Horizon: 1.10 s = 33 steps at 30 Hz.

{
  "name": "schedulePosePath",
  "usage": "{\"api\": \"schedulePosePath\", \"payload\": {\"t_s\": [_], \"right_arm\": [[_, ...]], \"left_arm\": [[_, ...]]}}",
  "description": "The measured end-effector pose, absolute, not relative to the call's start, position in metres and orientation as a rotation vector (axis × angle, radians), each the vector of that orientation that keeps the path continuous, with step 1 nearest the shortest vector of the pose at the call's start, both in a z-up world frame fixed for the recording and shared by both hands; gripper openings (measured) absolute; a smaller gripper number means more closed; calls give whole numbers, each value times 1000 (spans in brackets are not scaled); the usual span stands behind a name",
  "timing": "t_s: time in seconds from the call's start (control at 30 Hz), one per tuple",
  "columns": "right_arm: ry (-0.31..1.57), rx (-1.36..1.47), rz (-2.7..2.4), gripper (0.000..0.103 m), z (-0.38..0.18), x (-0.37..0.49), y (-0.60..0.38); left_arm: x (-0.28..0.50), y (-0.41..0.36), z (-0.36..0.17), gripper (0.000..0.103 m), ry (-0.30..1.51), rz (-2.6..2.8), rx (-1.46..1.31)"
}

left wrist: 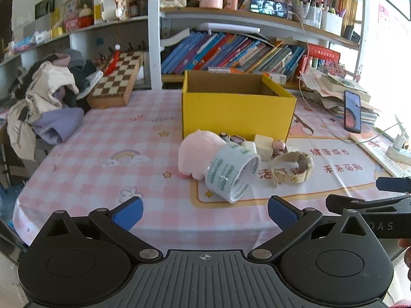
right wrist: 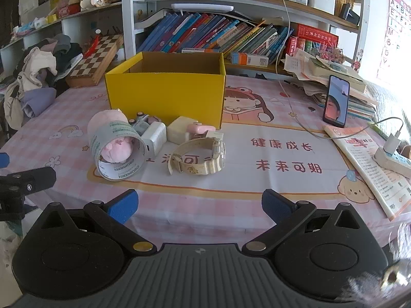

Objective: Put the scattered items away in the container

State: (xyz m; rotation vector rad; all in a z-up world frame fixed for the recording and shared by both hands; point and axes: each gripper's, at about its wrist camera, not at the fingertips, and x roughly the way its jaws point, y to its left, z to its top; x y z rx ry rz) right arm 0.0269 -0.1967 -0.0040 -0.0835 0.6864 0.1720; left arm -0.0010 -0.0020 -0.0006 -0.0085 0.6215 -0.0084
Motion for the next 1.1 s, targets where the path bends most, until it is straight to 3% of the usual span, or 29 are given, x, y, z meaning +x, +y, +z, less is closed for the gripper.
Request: {"api": "schedulePosePath", "payload": {"t_s": [1.1], "right_arm": [[703,-83,166,103,-5,32,-195]], "left_arm": [[5,0,2,103,641,-33,-17]]}}
